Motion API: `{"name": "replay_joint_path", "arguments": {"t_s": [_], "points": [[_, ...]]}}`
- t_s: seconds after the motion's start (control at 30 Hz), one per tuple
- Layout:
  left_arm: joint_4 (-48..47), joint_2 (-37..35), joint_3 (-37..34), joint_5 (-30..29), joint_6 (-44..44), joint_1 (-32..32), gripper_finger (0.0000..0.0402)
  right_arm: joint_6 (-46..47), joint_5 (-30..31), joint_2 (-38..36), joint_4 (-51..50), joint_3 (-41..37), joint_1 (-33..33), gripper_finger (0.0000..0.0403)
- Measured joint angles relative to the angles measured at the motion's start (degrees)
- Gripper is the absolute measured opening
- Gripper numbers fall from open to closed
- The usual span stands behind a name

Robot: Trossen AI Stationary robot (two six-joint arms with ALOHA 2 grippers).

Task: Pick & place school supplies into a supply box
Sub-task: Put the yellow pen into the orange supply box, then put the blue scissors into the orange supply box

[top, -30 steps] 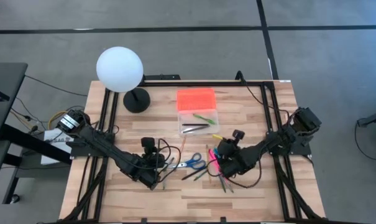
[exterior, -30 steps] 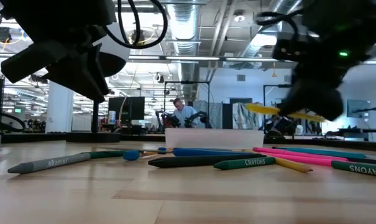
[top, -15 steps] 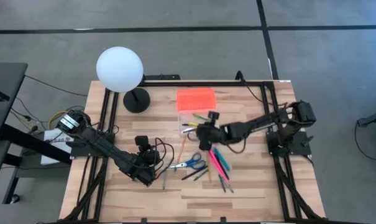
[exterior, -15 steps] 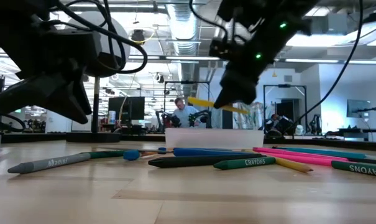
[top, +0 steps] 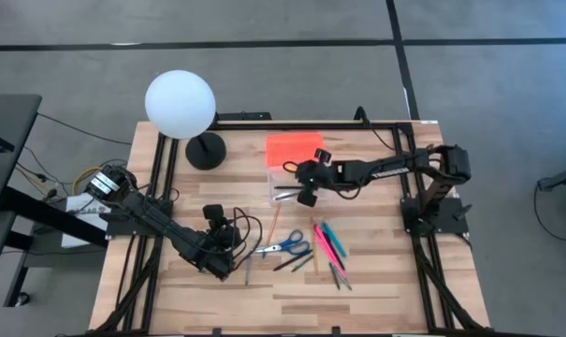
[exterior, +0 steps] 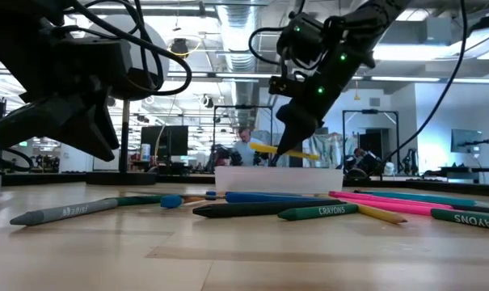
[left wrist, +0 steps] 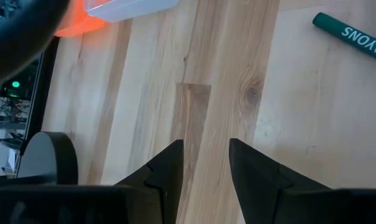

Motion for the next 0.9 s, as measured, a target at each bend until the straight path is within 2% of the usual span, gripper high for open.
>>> {"name": "replay_joint_path", "arguments": {"t_s": [0.43,0.6,0.67,0.77,0.9], "points": [[3.24,0.00,0.02,2.32,0.46,0.11,0.0123,1.74,-0.32,0.00,-0.50,-0.02,-0.93,0.0099],[7.37,0.00,0.02,4.71,0.52,0.61,0.0123,-0.20,4.50,-0.42,3.74,-0.02,2.61,0.0119],[10.42,0.00,0.04,6.41,0.31,1.56,0.0123,-1.04,5.35,-0.43,4.70,-0.02,4.50,0.0122],[14.92,0.00,0.04,11.96,2.03,2.89,0.0123,-1.32,6.15,-0.87,4.69,-0.02,7.05,0.0121],[19.97,0.00,0.04,15.44,4.68,3.44,0.0123,-1.30,10.90,-0.90,3.39,-0.04,10.73,0.0116]]}}
